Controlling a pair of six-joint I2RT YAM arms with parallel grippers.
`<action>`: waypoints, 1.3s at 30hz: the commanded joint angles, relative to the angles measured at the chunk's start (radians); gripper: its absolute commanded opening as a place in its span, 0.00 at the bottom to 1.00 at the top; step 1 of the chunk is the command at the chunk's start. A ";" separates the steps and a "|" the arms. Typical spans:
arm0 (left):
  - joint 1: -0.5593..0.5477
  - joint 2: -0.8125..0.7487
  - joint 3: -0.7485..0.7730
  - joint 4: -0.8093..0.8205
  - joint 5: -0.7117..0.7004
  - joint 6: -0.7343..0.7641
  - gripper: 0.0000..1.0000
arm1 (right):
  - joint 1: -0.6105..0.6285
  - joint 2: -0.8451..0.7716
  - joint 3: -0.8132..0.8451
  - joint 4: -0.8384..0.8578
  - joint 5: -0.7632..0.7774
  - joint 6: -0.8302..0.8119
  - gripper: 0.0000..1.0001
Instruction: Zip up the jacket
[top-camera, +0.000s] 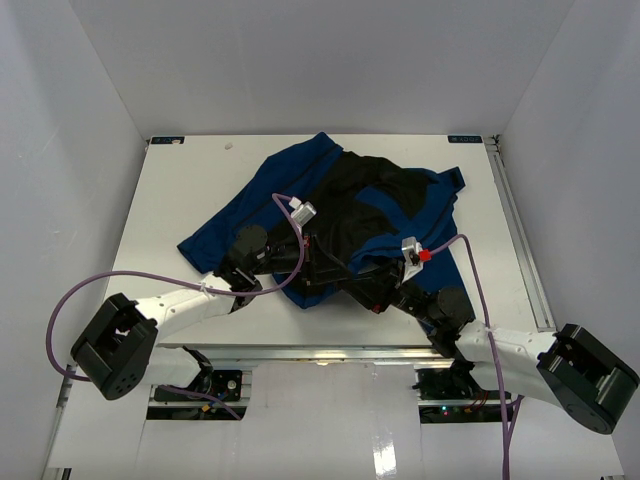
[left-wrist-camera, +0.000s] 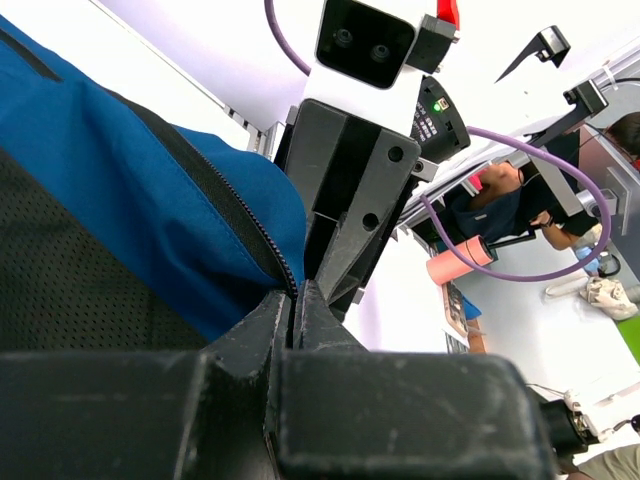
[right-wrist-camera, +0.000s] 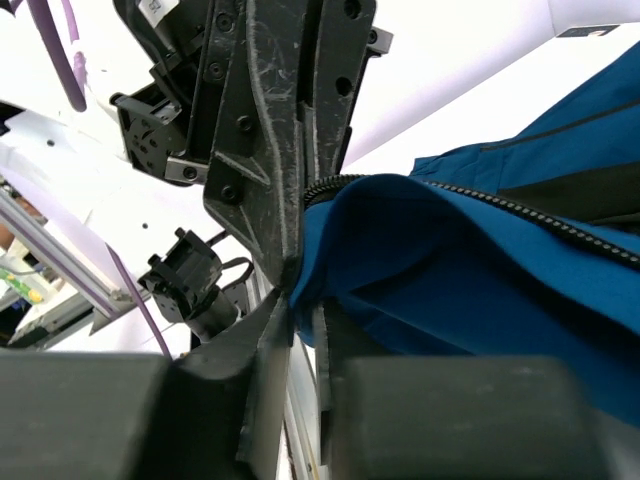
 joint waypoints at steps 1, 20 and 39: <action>-0.009 -0.044 -0.008 0.046 0.031 -0.001 0.00 | 0.000 0.019 0.030 0.229 -0.023 -0.009 0.10; 0.020 -0.189 0.396 -1.022 -0.716 0.415 0.62 | -0.001 0.016 -0.131 0.131 0.011 -0.067 0.08; 0.579 0.066 0.356 -1.030 -0.770 0.347 0.55 | -0.011 -0.321 -0.240 -0.207 0.154 -0.090 0.08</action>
